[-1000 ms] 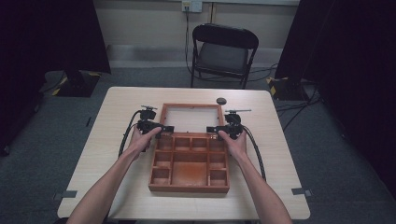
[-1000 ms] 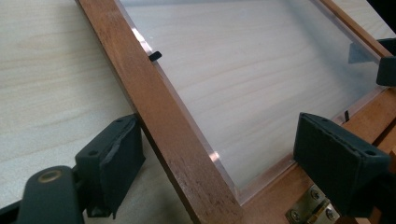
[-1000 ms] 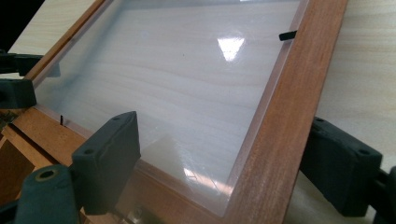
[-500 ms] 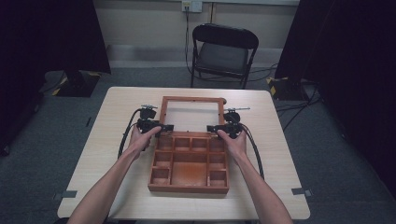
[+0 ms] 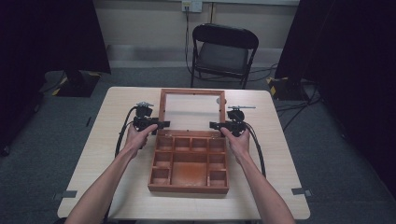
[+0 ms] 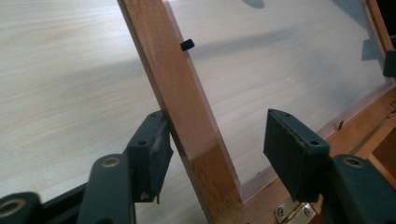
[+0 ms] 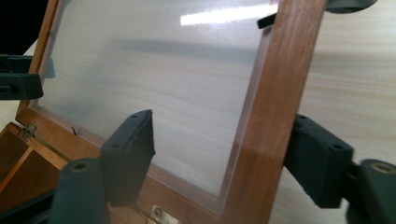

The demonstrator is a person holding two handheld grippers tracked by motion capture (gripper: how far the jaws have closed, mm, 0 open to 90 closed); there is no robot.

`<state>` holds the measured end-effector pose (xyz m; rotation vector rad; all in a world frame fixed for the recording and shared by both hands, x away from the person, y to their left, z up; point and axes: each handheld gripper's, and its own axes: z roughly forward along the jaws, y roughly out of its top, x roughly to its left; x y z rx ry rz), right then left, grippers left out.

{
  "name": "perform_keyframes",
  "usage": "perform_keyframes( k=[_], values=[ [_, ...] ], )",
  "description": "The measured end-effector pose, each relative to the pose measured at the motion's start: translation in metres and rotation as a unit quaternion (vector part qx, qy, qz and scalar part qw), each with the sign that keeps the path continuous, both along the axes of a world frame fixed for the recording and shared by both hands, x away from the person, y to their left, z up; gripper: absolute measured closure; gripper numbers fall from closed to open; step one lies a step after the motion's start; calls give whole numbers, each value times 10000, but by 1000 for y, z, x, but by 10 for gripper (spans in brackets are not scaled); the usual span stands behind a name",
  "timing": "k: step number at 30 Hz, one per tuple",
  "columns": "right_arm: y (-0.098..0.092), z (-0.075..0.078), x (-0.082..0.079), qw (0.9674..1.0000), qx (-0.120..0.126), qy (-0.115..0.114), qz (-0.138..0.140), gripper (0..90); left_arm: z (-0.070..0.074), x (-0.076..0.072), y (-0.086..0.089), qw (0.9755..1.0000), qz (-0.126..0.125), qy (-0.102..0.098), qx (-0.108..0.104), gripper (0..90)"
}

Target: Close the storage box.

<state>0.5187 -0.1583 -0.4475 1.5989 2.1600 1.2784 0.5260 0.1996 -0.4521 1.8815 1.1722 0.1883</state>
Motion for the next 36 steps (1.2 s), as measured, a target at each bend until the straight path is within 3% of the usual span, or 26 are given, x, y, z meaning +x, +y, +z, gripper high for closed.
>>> perform_keyframes(
  k=[6, 12, 19, 30, 36],
  values=[
    [-6, 5, -3, 9999, 76, -112, -52, 409, 5, -3, 1, 9999, 0, -106, -45, 451],
    [-6, 10, -7, 9996, 85, -241, -128, 444, 11, -8, 5, 9998, -68, -198, -66, 483],
    [-9, 18, -14, 9990, 298, -321, -73, 448, 20, -16, 9, 9994, -148, -310, -74, 507],
    [-13, 27, -24, 9980, 371, -501, 30, 487, 30, -30, 16, 9984, -314, -449, -166, 577],
    [-13, 33, -29, 9980, 356, -518, 107, 469, 33, -35, 15, 9980, -339, -521, -110, 589]
  ],
)
